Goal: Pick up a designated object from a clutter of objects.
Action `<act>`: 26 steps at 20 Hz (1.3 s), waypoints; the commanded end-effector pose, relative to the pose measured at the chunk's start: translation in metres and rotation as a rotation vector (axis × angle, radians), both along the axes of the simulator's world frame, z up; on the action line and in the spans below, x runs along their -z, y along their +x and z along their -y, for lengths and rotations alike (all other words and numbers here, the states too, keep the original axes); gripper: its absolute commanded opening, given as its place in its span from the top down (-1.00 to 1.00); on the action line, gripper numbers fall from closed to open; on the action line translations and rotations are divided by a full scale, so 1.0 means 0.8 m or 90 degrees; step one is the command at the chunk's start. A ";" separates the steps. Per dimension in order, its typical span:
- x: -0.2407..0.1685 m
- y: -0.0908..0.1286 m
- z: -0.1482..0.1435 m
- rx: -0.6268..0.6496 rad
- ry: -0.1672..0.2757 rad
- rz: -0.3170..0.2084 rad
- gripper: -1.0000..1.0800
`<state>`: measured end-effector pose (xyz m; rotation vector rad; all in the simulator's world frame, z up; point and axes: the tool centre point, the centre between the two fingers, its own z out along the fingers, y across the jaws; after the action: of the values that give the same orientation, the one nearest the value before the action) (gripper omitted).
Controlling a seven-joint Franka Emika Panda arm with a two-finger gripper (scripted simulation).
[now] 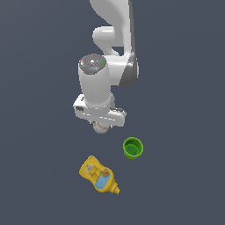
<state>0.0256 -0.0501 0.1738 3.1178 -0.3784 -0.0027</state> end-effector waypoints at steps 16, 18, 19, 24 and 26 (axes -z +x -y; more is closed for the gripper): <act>-0.199 -0.026 -0.205 0.000 -0.002 0.001 1.00; -0.221 -0.028 -0.228 0.000 -0.002 0.001 1.00; -0.232 -0.029 -0.240 0.000 -0.002 0.001 1.00; -0.276 -0.032 -0.286 0.000 0.000 0.001 1.00; -0.289 -0.032 -0.301 0.000 0.000 0.001 1.00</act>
<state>0.0003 0.1815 0.3958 3.1172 -0.3761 -0.0006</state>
